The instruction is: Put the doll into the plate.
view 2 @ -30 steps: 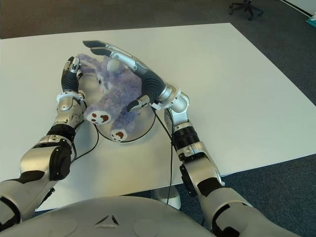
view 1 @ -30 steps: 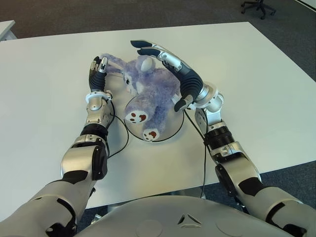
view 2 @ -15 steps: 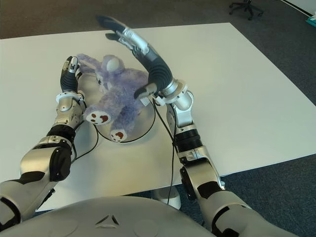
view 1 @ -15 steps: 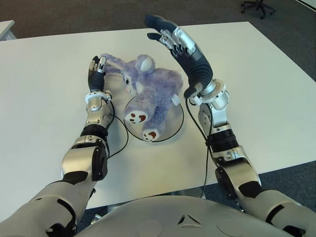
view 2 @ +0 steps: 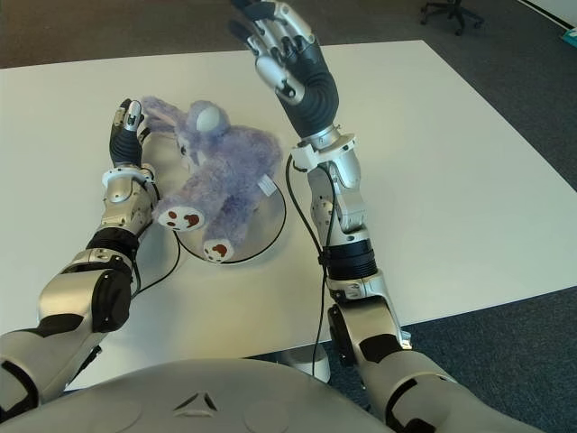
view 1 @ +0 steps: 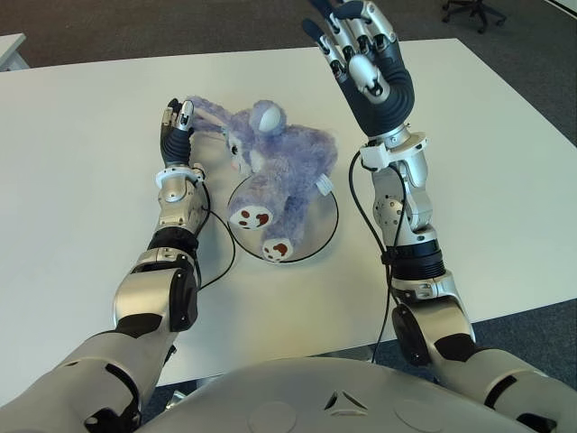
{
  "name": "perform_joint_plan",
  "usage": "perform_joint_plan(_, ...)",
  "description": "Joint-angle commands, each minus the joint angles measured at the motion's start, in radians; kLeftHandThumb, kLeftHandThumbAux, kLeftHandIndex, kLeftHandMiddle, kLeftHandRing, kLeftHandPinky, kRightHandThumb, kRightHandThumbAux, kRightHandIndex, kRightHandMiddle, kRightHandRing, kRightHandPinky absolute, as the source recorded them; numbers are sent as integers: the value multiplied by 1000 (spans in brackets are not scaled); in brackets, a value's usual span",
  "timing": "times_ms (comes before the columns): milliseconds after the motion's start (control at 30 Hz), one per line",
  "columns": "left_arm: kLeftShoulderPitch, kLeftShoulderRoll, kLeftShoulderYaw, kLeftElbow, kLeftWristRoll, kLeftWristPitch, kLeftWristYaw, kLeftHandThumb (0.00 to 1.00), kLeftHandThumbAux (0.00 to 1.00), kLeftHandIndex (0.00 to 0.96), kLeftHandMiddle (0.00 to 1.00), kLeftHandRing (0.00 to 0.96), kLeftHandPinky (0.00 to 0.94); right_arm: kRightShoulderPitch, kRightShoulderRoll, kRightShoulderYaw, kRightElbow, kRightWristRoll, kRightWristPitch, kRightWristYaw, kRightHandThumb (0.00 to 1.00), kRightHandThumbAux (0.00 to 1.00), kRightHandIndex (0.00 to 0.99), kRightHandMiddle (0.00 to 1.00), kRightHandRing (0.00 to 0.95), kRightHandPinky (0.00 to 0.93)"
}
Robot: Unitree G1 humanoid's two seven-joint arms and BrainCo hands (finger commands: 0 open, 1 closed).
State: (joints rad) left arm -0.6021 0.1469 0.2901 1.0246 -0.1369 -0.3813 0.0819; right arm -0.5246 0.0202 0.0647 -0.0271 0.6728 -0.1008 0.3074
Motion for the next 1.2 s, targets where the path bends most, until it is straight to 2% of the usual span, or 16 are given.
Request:
perform_joint_plan(33,98,-25,-12,64,10,86,16,0,381,0,70,86,115,1,55,-25,7,-51,-13,-42,706,708,422,120,55,77)
perform_joint_plan(167,97,-24,-12,61,9,93,21,0,380,0,79,97,123,-3,78,-36,21,-92,-41,-39,707,708,421,120,58,83)
perform_joint_plan(333,95,-24,-8,58,3,103,24,0,383,0,93,109,123,-19,84,-47,90,-156,-127,12,699,711,413,105,47,60)
perform_joint_plan(433,96,-23,-11,56,8,104,28,0,384,0,102,117,126,-48,71,-56,183,-224,-240,61,679,718,405,93,39,35)
perform_joint_plan(467,96,-23,-12,55,9,105,28,0,384,0,106,121,130,-56,68,-58,208,-241,-270,74,403,598,271,81,29,14)
perform_joint_plan(533,96,-22,-13,54,9,106,28,0,384,0,109,124,129,-70,60,-57,248,-284,-335,93,303,572,188,68,19,7)
perform_joint_plan(567,96,-22,-13,55,9,106,28,0,384,0,110,125,129,-74,60,-57,261,-294,-354,98,289,570,173,66,16,6)
perform_joint_plan(667,96,-21,-15,53,10,107,29,0,387,0,112,126,112,-120,34,-67,373,-381,-478,101,248,572,128,43,1,0)
perform_joint_plan(733,96,-21,-15,53,10,107,30,0,387,0,112,126,110,-133,34,-72,406,-395,-513,105,242,572,122,40,0,0)
perform_joint_plan(767,97,-21,-16,52,10,108,31,0,387,0,112,126,110,-154,0,-79,466,-443,-555,94,242,573,122,40,0,0)
perform_joint_plan(800,97,-20,-17,52,10,109,32,0,391,0,114,127,104,-170,-25,-84,512,-480,-588,85,117,465,71,16,0,0)
perform_joint_plan(867,98,-20,-18,51,10,109,33,0,393,0,107,119,97,-198,-53,-92,587,-520,-640,81,68,415,44,3,0,0)
perform_joint_plan(1000,100,-20,-21,49,7,107,33,0,396,0,104,115,105,-238,-58,-101,686,-511,-685,98,22,371,25,0,0,0)
perform_joint_plan(1200,102,-21,-24,45,4,107,37,0,401,0,112,123,88,-281,-50,-117,779,-488,-703,110,0,343,46,19,0,0)
